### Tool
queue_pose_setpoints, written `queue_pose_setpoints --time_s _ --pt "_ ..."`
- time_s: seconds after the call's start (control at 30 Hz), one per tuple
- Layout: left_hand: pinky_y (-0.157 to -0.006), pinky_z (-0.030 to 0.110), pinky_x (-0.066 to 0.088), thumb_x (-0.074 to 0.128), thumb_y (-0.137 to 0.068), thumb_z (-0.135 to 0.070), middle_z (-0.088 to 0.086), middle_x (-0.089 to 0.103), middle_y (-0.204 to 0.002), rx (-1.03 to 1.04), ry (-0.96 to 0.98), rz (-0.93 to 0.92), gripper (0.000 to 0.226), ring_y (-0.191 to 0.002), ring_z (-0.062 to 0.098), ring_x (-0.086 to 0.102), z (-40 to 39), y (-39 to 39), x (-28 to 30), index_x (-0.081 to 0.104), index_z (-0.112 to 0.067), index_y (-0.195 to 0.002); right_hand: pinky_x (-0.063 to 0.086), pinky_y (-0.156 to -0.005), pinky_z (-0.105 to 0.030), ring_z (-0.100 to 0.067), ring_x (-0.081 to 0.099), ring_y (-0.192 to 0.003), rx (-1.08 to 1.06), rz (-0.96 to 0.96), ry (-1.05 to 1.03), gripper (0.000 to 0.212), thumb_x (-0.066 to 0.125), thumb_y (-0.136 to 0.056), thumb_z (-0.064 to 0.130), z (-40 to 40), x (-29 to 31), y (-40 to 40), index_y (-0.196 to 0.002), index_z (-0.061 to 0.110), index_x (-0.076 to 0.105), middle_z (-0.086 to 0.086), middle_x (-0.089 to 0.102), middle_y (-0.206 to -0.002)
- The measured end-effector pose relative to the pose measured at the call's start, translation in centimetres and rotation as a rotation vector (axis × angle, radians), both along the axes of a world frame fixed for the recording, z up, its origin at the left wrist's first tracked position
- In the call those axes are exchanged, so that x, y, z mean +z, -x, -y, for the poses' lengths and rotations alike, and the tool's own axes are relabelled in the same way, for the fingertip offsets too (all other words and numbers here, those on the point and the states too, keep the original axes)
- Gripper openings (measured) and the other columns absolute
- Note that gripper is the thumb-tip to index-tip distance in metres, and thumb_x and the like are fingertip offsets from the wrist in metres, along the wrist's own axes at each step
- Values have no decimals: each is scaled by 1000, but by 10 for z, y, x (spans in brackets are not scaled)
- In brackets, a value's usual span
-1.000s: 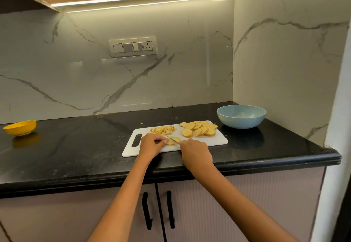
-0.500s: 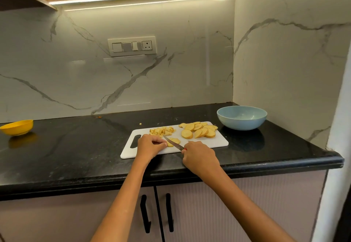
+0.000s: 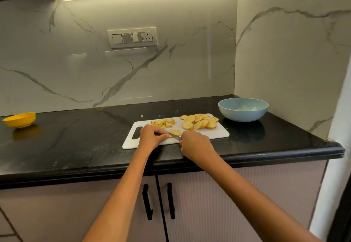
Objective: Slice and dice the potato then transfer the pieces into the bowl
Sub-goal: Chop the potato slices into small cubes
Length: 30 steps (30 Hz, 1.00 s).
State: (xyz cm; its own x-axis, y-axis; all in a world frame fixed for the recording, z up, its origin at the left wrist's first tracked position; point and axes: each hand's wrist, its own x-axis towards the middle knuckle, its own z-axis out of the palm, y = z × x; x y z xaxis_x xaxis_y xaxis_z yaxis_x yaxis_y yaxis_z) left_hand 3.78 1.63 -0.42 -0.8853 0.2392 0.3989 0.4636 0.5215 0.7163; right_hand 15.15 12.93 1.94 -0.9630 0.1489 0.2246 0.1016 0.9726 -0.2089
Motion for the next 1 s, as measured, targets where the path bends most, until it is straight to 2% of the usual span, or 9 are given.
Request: queue_pose_setpoints --time_s 0.13,0.23,0.43,0.5,0.57,0.7,0.8,0.87,1.0 --pt "-75 21 45 74 -77 -10 10 72 -88 1 -12 -19 13 -83 12 61 1 -1 -1 75 -4 -89 44 -77 -29 -23 60 -99 16 -75 -250 24 40 -99 11 8 -10 -15 -118 7 53 -9 59 -112" --pt "-79 23 47 74 -77 -10 9 72 -88 -22 -21 -20 12 -84 13 61 1 0 -3 75 -4 -88 43 -75 -29 -23 61 -96 30 -104 -274 22 42 -98 9 7 -13 -10 -117 6 53 -9 60 -110" --pt "-73 18 44 74 -77 -12 5 70 -88 -72 4 -14 10 -79 11 58 1 5 -4 74 -9 -87 49 -78 -33 -21 60 -90 -32 -168 168 23 40 -100 26 -23 -17 10 -110 12 56 -8 63 -102" --pt "-65 12 39 73 -78 -14 2 69 -88 -91 52 -50 10 -73 6 54 -1 11 -5 74 -10 -88 48 -77 -35 -19 58 -87 -29 -209 228 27 38 -100 29 -31 -17 17 -105 13 59 -6 63 -99" --pt "-64 14 36 71 -81 -18 -1 68 -90 -92 128 -140 10 -74 6 52 -4 13 -5 73 -13 -89 49 -76 -35 -19 58 -86 -21 -292 272 28 38 -100 28 -36 -18 24 -108 13 60 -6 65 -99" --pt "-84 28 40 67 -82 -38 -9 65 -105 -263 238 -196 23 -94 9 52 -12 24 -3 69 -29 -103 51 -75 -38 -21 61 -83 -15 -441 350 31 38 -101 24 -43 -15 45 -121 10 58 -8 68 -97" --pt "-95 34 38 63 -74 -62 -15 65 -104 -331 372 -208 33 -105 11 50 -16 36 0 68 -39 -96 52 -76 -38 -21 63 -83 -11 -495 355 32 38 -101 24 -47 -10 63 -123 8 56 -10 69 -97" --pt "-88 29 36 65 -80 -49 -10 66 -102 -312 436 -260 27 -100 11 47 -19 45 4 70 -27 -95 53 -74 -38 -21 63 -79 3 -516 344 32 38 -101 24 -49 -6 76 -124 9 54 -9 69 -93" --pt "-84 33 38 57 -91 -30 2 65 -99 -219 461 -366 23 -97 19 49 -27 61 8 69 -12 -100 51 -62 -32 -20 61 -68 24 -554 279 32 37 -102 24 -59 2 103 -125 10 53 -8 67 -82"
